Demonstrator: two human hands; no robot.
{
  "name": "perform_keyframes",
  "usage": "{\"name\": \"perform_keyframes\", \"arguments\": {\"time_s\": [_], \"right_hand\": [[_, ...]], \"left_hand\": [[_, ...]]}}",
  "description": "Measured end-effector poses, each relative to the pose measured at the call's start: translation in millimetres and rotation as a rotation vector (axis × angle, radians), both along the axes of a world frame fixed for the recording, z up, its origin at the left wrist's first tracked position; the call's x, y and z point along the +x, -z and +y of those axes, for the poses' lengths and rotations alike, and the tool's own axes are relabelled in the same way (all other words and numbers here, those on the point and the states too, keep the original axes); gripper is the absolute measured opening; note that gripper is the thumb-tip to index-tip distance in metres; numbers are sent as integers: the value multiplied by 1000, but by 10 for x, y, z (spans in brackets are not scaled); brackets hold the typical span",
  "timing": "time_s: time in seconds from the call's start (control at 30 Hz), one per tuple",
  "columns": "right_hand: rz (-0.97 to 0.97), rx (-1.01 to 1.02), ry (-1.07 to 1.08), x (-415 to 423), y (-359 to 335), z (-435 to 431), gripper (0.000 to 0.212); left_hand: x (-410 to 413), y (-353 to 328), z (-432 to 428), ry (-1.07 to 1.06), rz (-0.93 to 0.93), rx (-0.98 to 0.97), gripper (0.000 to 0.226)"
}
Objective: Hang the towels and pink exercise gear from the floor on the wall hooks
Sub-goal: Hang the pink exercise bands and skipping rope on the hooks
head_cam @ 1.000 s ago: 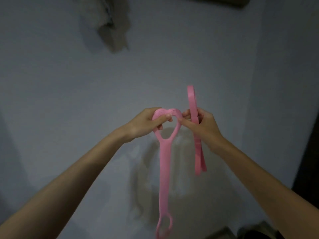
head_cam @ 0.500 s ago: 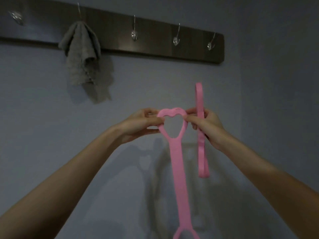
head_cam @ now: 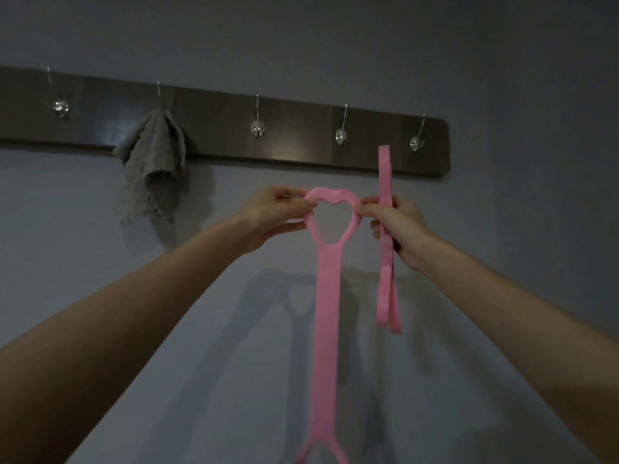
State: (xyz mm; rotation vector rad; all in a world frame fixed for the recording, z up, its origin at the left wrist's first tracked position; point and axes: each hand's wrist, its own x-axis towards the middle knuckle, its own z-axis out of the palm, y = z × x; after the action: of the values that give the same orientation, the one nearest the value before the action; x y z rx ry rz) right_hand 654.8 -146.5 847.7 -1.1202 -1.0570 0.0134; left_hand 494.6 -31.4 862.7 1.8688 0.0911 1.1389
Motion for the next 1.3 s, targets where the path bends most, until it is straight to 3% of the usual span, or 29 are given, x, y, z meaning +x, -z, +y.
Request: {"name": "perform_keyframes", "arguments": {"time_s": [0.33,0.67,0.97,1.3], "right_hand": [[-63,128,45,204,-589,403,13],[-113,192,67,701,-1082,798,7],[-99,284,-21,1194,-1539,1220,29],[-105,417,-63,1507,-2238,1571,36]], "left_hand": [[323,-579,384,-14,-131,120,16],[956,-1004,729,-47,-288,156,28],[1404,-1393,1025,-71,-385,206,31],[1756,-2042,1153,-165,-489,248,35]]}}
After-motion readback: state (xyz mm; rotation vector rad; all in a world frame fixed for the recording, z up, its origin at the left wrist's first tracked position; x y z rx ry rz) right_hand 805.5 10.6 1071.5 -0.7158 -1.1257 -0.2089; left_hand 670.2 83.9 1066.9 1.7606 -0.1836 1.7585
